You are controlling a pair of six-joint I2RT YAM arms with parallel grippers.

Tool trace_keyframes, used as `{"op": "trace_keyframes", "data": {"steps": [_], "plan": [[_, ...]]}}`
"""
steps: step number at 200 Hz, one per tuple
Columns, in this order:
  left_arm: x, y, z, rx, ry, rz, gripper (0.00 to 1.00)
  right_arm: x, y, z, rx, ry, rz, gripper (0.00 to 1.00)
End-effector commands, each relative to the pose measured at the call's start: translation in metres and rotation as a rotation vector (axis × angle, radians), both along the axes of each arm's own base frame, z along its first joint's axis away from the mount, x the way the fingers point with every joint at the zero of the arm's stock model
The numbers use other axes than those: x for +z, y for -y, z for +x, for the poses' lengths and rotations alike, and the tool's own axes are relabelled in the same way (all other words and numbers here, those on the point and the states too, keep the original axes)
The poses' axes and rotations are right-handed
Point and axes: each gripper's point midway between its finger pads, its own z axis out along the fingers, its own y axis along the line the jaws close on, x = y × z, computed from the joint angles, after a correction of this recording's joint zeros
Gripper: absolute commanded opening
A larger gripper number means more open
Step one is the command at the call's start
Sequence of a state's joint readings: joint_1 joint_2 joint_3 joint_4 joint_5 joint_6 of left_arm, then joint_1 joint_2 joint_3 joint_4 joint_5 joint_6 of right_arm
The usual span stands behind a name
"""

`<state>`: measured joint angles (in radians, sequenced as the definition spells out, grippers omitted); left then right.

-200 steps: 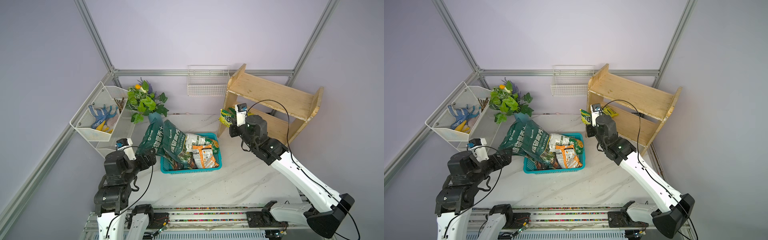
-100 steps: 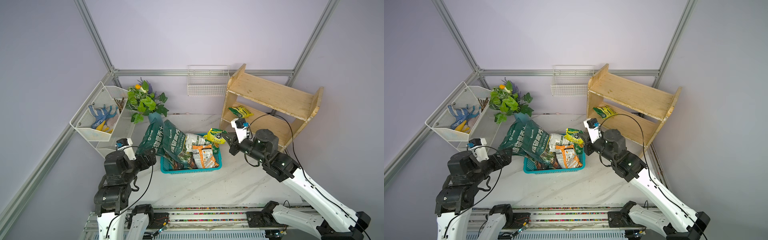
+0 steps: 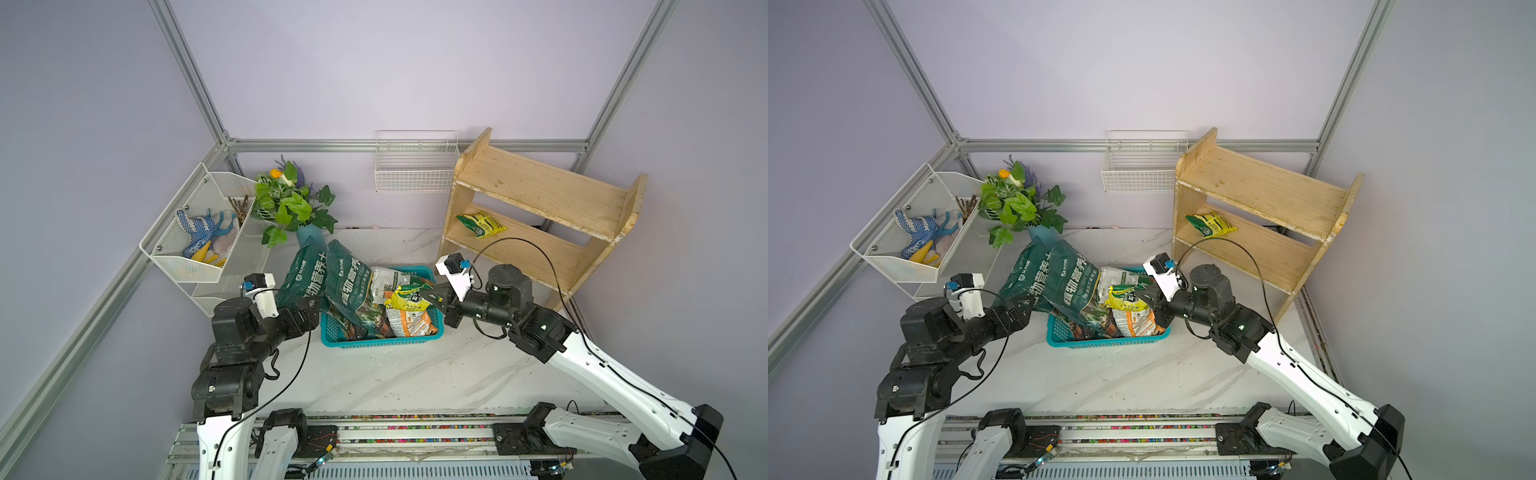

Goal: Take down the fertilizer bag from the shelf
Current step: Place the fertilizer bag in the storage box.

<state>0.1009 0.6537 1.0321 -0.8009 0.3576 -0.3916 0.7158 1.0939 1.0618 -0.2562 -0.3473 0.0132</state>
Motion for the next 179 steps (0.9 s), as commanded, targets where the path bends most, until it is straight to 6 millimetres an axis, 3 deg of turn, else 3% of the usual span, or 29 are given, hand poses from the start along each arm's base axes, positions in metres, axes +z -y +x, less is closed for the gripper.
{"op": "trace_keyframes", "data": {"steps": [1, 179], "plan": [[-0.012, 0.005, 0.002, -0.030, -0.018, -0.021, 1.00, 0.020, -0.007, -0.004, 0.031, 0.063, 0.043, 0.00], [-0.014, 0.001, 0.003, -0.004, -0.022, -0.016, 1.00, -0.097, -0.031, 0.038, -0.079, -0.148, -0.226, 0.00]]}}
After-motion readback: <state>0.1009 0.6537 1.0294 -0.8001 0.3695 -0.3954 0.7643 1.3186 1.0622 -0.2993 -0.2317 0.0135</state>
